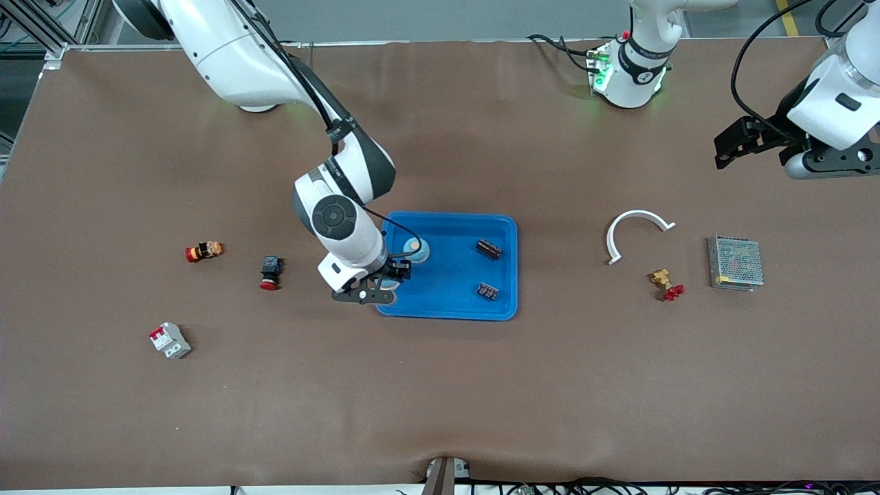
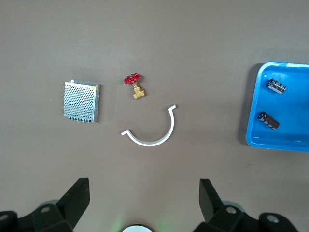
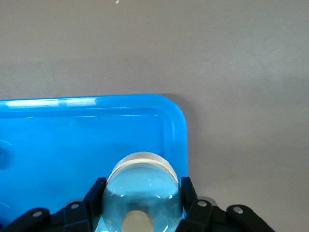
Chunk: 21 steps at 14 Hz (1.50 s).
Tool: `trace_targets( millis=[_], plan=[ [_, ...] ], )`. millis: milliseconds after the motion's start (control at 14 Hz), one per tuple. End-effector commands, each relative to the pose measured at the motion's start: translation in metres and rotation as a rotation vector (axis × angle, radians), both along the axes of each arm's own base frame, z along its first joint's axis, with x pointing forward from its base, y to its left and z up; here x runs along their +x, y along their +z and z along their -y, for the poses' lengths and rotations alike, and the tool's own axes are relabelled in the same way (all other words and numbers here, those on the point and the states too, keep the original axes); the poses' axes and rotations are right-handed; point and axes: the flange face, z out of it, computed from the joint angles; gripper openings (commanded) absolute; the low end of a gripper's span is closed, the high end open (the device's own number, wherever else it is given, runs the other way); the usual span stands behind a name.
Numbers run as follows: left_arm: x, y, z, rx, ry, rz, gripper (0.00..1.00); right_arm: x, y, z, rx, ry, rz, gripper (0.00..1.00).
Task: Place electrolytic capacitor and blue bell in tray
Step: 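Carry the blue bell over the tray and lower it with the right gripper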
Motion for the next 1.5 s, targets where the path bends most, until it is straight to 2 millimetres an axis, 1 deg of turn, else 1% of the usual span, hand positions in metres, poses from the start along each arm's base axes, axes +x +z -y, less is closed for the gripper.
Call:
trace_targets(
  millis=[0,143,285,428,641,784,1069,1211,1425],
  plan=[
    [-0.002,0.004,0.0,-0.001,0.0,0.003,1.0,0.005,-0.008,-0.017,0.005,-0.034,0.001,0.59],
    [-0.002,0.004,0.0,-0.002,-0.003,0.003,1.0,0.004,-0.015,-0.024,0.005,-0.042,-0.002,0.59],
    [-0.002,0.004,-0.001,-0.002,-0.008,0.003,1.0,-0.001,-0.021,-0.032,0.003,-0.056,-0.009,0.59],
    [-0.002,0.004,-0.004,-0.001,-0.005,0.0,1.0,-0.003,-0.029,-0.034,0.001,-0.064,-0.016,0.59],
    [-0.003,0.004,0.0,-0.001,-0.013,0.0,1.0,-0.008,-0.042,-0.044,0.011,-0.071,-0.004,0.59],
    [-0.003,0.004,0.001,-0.001,-0.014,0.0,1.0,-0.007,-0.041,-0.044,0.012,-0.071,-0.002,0.59],
    [-0.003,0.005,0.002,-0.003,-0.017,0.003,1.0,-0.004,-0.047,-0.043,0.006,-0.071,0.001,0.59],
    [-0.003,0.004,-0.002,-0.004,-0.01,-0.001,1.0,-0.002,-0.05,-0.043,0.007,-0.074,0.005,0.59],
    [-0.002,0.004,-0.002,-0.005,-0.011,0.002,1.0,-0.002,-0.06,-0.043,0.016,-0.078,0.016,0.59]
  ],
)
